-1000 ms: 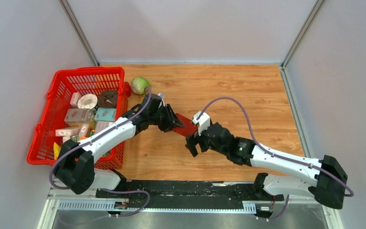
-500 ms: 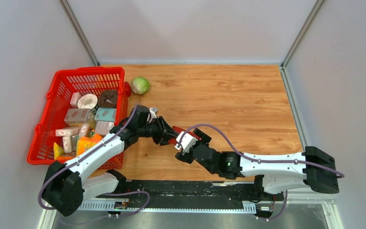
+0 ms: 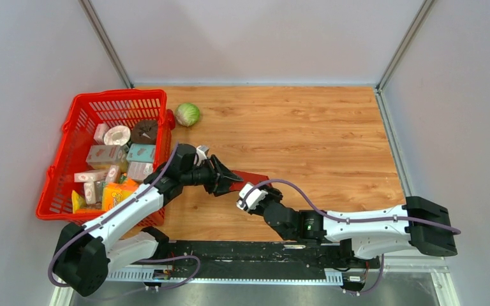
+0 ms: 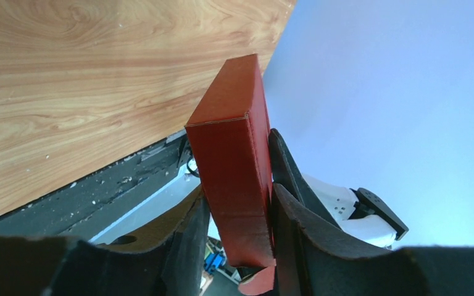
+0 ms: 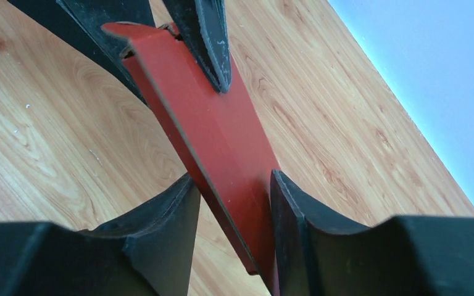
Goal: Fold the paper box
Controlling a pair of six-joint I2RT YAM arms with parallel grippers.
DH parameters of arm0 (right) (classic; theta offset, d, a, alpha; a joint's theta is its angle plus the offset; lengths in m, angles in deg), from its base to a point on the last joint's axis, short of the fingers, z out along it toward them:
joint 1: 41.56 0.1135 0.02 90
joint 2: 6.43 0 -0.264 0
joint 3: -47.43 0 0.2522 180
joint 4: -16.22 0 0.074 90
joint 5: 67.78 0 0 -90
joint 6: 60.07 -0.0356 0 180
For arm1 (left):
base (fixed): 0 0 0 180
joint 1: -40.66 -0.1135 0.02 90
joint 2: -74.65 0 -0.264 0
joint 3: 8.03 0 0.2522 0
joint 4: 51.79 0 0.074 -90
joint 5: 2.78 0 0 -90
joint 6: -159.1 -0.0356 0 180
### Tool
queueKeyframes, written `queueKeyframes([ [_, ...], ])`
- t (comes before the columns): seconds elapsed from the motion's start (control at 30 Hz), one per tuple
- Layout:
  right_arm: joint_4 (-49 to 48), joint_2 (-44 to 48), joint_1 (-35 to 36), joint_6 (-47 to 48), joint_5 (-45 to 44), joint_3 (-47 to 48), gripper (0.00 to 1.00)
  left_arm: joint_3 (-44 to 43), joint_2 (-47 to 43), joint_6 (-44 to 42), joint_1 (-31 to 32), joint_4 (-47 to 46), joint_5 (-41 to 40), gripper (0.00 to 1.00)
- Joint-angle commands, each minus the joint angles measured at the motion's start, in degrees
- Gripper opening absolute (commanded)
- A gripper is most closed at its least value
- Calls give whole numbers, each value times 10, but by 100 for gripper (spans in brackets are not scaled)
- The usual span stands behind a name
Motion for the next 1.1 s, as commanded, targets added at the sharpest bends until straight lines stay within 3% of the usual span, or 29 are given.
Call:
queueKeyframes([
  [0.0,-65,38,0,10,-28,-11,43,8,-5,31,0,-24,14,51],
  [0.1,-34,41,-2,-5,-19,0,40,-5,-9,-5,0,-16,2,56],
  [0.2,28,38,-16,-54,9,18,37,-48,-26,-98,0,69,-55,65],
  [0.3,88,37,-40,-98,62,26,35,-108,-53,-219,0,181,-149,71],
  [0.43,170,17,-79,-156,114,49,34,-150,-102,-322,0,278,-286,71],
  [0.5,215,5,-111,-188,172,61,34,-141,-125,-363,1,277,-304,68],
  [0.6,263,-15,-153,-218,263,93,34,-103,-155,-404,3,216,-286,56],
  [0.7,289,-37,-182,-227,307,109,33,-84,-145,-416,27,185,-292,55],
  [0.9,230,-46,-259,-226,474,87,31,-92,-49,-436,91,134,-369,47],
  [1.07,192,-82,-262,-207,507,93,32,-88,29,-442,90,78,-400,35],
])
